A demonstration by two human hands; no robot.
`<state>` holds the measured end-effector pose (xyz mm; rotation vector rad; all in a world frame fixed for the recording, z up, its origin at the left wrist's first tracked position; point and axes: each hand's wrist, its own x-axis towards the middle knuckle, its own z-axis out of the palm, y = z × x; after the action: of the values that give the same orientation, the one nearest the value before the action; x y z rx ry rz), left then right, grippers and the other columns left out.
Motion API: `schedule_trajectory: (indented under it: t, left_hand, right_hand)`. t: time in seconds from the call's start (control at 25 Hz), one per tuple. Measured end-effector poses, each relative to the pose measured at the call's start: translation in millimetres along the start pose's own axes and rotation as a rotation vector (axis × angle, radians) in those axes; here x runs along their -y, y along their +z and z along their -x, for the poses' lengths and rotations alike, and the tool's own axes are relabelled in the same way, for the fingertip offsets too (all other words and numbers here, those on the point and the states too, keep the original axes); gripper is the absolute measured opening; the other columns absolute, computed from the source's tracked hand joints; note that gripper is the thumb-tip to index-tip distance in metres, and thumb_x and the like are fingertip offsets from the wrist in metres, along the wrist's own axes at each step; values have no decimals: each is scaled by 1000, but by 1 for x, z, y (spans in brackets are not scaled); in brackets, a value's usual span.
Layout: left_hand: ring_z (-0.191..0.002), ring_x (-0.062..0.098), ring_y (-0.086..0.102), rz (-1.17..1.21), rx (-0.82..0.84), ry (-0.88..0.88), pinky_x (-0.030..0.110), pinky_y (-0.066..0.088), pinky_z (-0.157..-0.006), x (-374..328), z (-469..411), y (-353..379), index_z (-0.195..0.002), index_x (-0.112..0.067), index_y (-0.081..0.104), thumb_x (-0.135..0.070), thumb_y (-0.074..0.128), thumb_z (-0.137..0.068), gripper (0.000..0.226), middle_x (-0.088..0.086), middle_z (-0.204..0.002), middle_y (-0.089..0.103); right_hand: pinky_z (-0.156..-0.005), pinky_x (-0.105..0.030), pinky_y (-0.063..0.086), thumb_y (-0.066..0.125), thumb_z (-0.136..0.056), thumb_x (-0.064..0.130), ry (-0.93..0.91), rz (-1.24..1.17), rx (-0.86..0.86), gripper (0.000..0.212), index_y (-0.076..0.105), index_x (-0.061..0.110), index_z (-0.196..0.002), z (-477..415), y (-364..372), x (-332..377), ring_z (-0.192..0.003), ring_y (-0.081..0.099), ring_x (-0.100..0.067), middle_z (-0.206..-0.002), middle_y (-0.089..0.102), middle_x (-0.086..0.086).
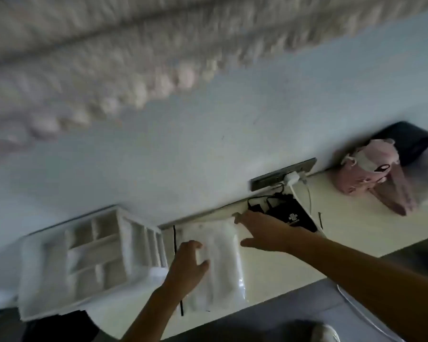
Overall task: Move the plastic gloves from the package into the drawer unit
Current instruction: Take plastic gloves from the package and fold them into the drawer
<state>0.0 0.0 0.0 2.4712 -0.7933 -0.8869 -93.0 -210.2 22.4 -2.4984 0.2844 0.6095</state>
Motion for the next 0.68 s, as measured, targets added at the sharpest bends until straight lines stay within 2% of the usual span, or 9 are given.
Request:
schedule_trajectory:
  t: [0.08, 0.16, 0.28, 0.48, 0.56, 0.68]
  left_hand:
    - [-120, 11, 47, -27, -60, -45, 24, 41, -103, 13, -24, 24, -130, -19, 46, -35, 61, -90, 46, -3, -132, 48]
    - [-126, 11, 43, -128, -117, -10, 22, 35, -106, 25, -40, 46, -136, -19, 40, -39, 55, -93, 50, -3, -138, 44]
    - [-135, 7, 30, -239, -221, 161, 13, 22, -107, 46, -50, 80, -144, -21, 28, -41, 45, -97, 54, -5, -146, 32]
    - [-132, 4, 29, -152, -327, 244, 11, 24, -106, 68, -57, 109, -140, -24, 33, -43, 51, -94, 53, -10, -143, 33]
    - [-132, 3, 28, -158, -349, 288, 6, 18, -102, 73, -59, 112, -139, -24, 35, -41, 52, -93, 52, -10, -142, 34]
    - [-133, 2, 25, -190, -370, 335, 1, 11, -99, 76, -61, 115, -140, -24, 33, -40, 51, -94, 52, -10, -143, 31]
  right_hand:
    - [-113, -34, 28, 53, -93, 40, -52, 60, -9, 62, 27, 20, -146, -27, 24, -13, -141, 24, -19, -154, 24, -3]
    - [-115, -38, 24, 50, -94, 43, -123, 152, -19, 62, 24, 25, -148, -52, 47, -22, -144, 15, -21, -157, 17, -3]
    - [-114, -42, 26, 48, -94, 45, -199, 267, -84, 61, 25, 28, -147, -79, 78, -36, -143, 16, -26, -157, 16, -4]
    - [-105, -44, 38, 47, -93, 46, -201, 310, -154, 59, 27, 26, -145, -92, 102, -51, -140, 18, -27, -154, 20, -4]
    - [-106, -43, 37, 45, -93, 48, -201, 312, -180, 59, 26, 28, -146, -94, 107, -54, -140, 18, -25, -155, 18, -2]
    - [-113, -41, 27, 43, -93, 53, -195, 314, -179, 63, 18, 34, -148, -98, 113, -56, -143, 13, -22, -158, 9, 0]
